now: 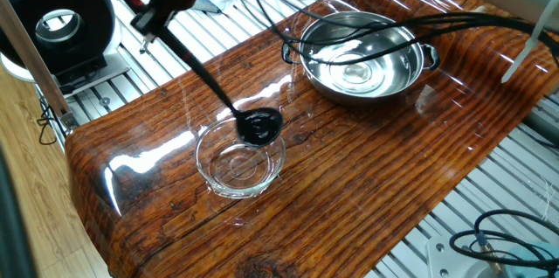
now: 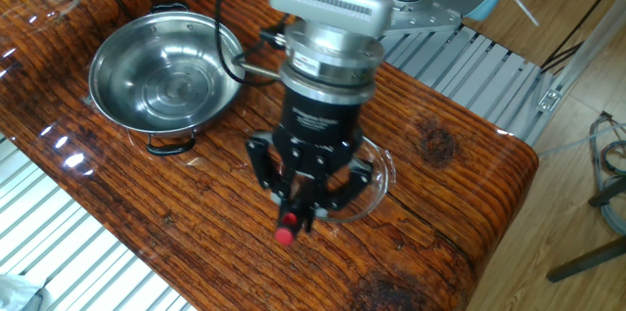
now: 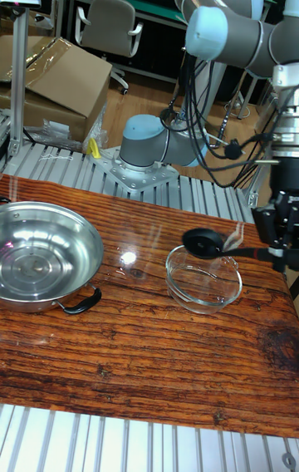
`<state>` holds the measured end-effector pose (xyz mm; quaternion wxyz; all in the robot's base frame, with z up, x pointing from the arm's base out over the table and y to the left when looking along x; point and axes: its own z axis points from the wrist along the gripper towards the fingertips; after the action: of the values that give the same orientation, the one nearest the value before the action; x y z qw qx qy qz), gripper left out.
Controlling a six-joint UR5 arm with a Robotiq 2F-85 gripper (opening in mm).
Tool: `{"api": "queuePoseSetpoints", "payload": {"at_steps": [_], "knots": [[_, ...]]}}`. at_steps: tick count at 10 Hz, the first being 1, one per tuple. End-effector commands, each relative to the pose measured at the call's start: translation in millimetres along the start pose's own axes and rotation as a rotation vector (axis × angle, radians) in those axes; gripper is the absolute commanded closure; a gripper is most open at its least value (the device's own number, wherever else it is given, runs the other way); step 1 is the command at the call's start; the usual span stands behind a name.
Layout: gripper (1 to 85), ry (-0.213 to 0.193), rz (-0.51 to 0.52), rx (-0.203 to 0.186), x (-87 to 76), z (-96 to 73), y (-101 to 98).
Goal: Scoop water with a large spoon from one bowl to another
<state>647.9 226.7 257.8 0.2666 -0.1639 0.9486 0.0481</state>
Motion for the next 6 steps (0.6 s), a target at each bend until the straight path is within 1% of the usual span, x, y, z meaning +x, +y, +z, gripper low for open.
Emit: {"api": "queuePoseSetpoints", "payload": {"at_steps": [1, 4, 6], "knots": [[84.7, -0.021, 0.054, -0.04, -10.6, 8.6, 24.9], [84.7, -0.023, 0.083, -0.079, -11.6, 14.1, 33.7], [84.7, -0.025, 0.063, -0.098, -11.1, 19.8, 30.6]]}}
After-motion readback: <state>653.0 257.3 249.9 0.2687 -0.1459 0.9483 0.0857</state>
